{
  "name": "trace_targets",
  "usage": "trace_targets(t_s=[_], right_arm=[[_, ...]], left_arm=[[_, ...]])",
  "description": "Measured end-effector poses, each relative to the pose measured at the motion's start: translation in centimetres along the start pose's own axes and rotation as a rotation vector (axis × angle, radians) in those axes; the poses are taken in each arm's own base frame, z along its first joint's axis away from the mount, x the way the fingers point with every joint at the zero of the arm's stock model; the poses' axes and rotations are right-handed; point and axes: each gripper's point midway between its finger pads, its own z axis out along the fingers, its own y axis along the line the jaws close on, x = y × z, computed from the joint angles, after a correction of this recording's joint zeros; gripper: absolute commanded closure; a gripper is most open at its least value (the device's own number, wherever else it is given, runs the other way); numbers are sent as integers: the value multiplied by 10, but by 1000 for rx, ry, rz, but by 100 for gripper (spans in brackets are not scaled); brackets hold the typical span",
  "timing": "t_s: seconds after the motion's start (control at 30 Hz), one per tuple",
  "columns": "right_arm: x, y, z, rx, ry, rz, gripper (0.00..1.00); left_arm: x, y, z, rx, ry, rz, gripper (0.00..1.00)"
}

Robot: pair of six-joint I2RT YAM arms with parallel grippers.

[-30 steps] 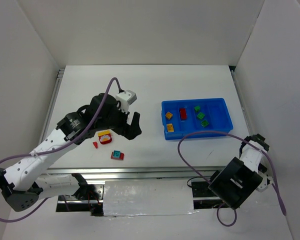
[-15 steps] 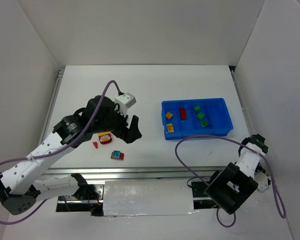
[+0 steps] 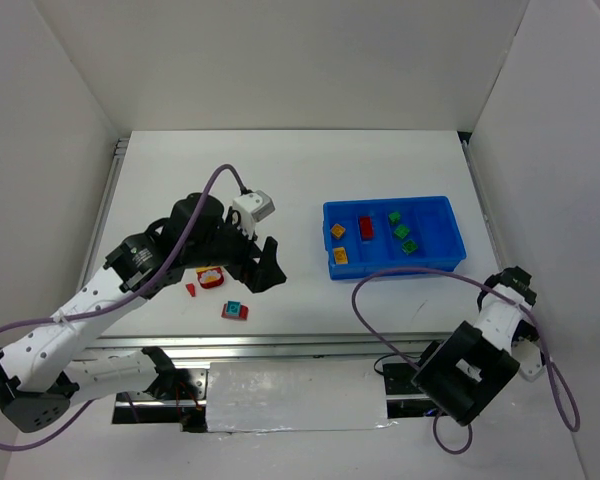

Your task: Sort the legos into containers by color

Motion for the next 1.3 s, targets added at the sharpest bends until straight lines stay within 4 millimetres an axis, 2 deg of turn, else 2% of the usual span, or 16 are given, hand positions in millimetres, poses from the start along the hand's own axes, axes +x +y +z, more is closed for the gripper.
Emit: trace_targets(t_s=[0.17, 0.33, 0.43, 0.5, 0.77, 0.97, 1.3], right_arm=[[5, 15, 4, -19, -4, -22, 0], [19, 28, 5, -194, 91, 106, 0], [17, 31, 2, -312, 112, 161, 1], [17, 35, 2, -328, 107, 163, 0], [31, 44, 4, -101, 111, 92, 0], [42, 28, -3, -7, 185, 151, 1], [40, 9, -10, 40, 201, 170, 1]], left_arm=[[0, -3, -1, 17, -5, 3, 0], [0, -5, -1, 26, -3, 5, 0], [1, -4, 0, 26, -1, 4, 0], [1, -4, 0, 24, 2, 4, 0], [4, -1, 7, 20, 21, -2, 0], [9, 3, 17, 12, 56, -12, 0], [9, 1, 17, 20, 59, -12, 0]])
